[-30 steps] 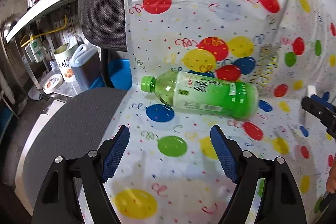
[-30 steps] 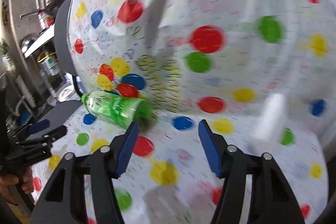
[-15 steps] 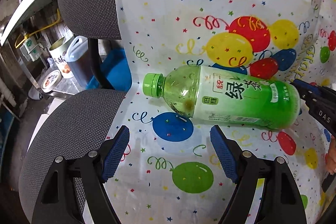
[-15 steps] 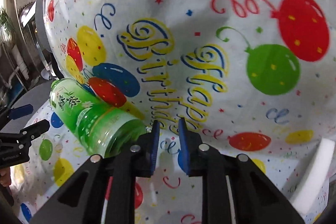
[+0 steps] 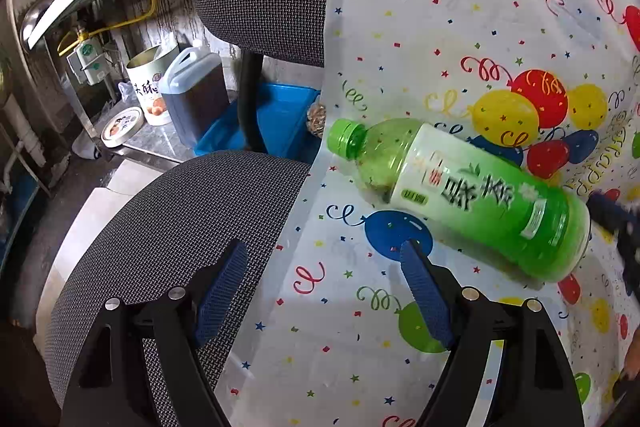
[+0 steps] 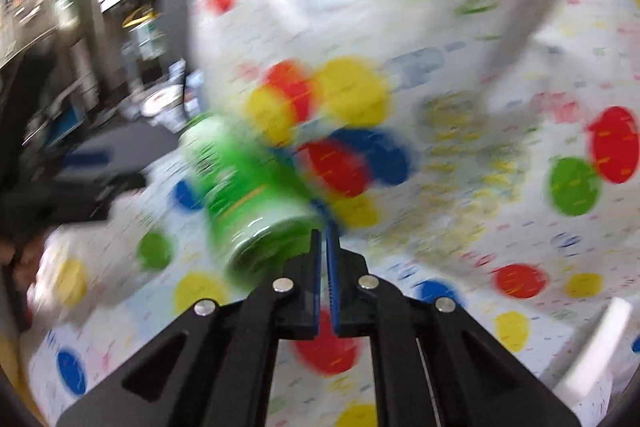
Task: Collect trash
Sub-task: 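Grasp the green tea bottle with the left gripper while the right gripper approaches the white sponge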
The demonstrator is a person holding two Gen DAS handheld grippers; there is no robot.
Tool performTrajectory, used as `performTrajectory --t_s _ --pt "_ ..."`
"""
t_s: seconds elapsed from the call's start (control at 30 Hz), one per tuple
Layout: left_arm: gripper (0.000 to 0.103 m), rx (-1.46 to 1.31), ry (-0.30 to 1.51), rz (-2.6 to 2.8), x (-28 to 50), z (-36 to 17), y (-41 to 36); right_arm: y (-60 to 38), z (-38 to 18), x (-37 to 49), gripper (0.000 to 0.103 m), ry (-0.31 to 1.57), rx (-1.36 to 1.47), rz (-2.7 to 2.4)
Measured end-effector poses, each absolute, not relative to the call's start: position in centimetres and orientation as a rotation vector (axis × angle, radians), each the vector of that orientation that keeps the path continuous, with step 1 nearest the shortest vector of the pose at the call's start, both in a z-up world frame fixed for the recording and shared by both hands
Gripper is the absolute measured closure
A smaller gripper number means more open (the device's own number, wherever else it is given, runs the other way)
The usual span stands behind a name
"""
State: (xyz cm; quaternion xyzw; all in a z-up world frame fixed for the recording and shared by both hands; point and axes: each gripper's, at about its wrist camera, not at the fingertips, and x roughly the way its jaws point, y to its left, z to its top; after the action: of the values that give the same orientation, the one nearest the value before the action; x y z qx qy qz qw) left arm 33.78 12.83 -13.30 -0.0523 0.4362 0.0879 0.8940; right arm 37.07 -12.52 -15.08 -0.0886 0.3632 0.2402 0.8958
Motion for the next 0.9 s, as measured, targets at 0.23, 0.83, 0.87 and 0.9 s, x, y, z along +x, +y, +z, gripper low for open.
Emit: performTrajectory --t_s 0.23,0.83,0.87,0.9 --pt "0.024 -0.120 0.923 0.143 35.4 -14.1 12.4 -12.6 -17.5 41.2 0.099 0.853 -0.092 0.567" --pt "0.054 -0.030 0.912 -0.062 30.2 -12.7 9.5 -11.1 -13.0 28.9 0.100 0.857 -0.116 0.938" --pt "0.053 -0.018 0.908 -0.099 29.5 -12.3 9.0 -10.9 -13.0 28.2 0.100 0.858 -0.098 0.939" --pt "0.050 -0.014 0.904 -0.131 29.0 -12.1 8.7 -11.3 -12.8 27.7 0.100 0.863 -0.083 0.929"
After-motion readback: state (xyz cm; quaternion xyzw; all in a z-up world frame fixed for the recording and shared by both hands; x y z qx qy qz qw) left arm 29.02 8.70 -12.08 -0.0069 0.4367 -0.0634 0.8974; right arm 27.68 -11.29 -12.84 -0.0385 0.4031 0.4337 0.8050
